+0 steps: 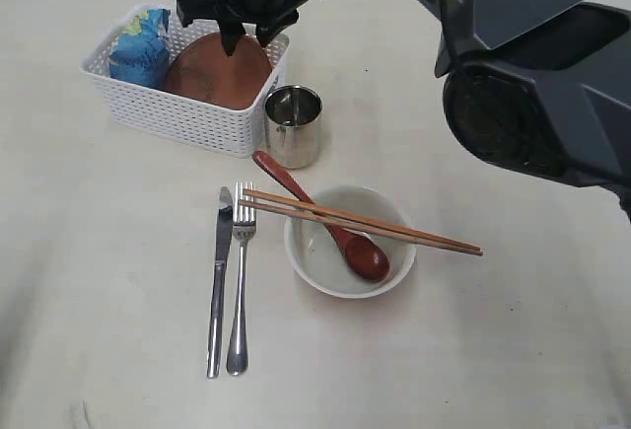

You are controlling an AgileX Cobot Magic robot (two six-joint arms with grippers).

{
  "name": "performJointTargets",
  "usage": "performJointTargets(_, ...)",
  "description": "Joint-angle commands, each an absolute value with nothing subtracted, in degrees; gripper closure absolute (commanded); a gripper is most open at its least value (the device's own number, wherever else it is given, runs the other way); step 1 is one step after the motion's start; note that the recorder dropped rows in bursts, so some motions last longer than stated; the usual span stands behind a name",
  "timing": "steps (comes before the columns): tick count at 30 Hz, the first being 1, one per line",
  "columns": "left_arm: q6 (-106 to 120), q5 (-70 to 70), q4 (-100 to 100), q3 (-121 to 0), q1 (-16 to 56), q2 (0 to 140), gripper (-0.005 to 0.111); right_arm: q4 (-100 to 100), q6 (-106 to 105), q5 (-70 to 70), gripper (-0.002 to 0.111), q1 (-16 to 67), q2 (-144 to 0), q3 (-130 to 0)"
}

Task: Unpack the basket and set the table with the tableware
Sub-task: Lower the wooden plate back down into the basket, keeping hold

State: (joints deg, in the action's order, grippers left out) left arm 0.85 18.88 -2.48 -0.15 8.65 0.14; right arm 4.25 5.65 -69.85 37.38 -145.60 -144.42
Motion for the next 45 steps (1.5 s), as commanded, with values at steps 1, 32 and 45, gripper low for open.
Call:
performJointTargets(1,0.6,18.3,-2.6,0.0,8.5,0.0,0.107,3.6,5.1,-70.0,0.062,37.3,-145.9,-144.5)
performJointTargets(32,0.6,18.3,-2.6,0.0,8.5,0.0,0.107,7.8,1.9,-70.0,0.094,37.3,-149.0,-144.5)
performJointTargets(45,0.6,18.3,-2.6,0.0,8.5,0.0,0.107,-0.9,2.0,-70.0,0.109,37.5,-144.2,-144.6)
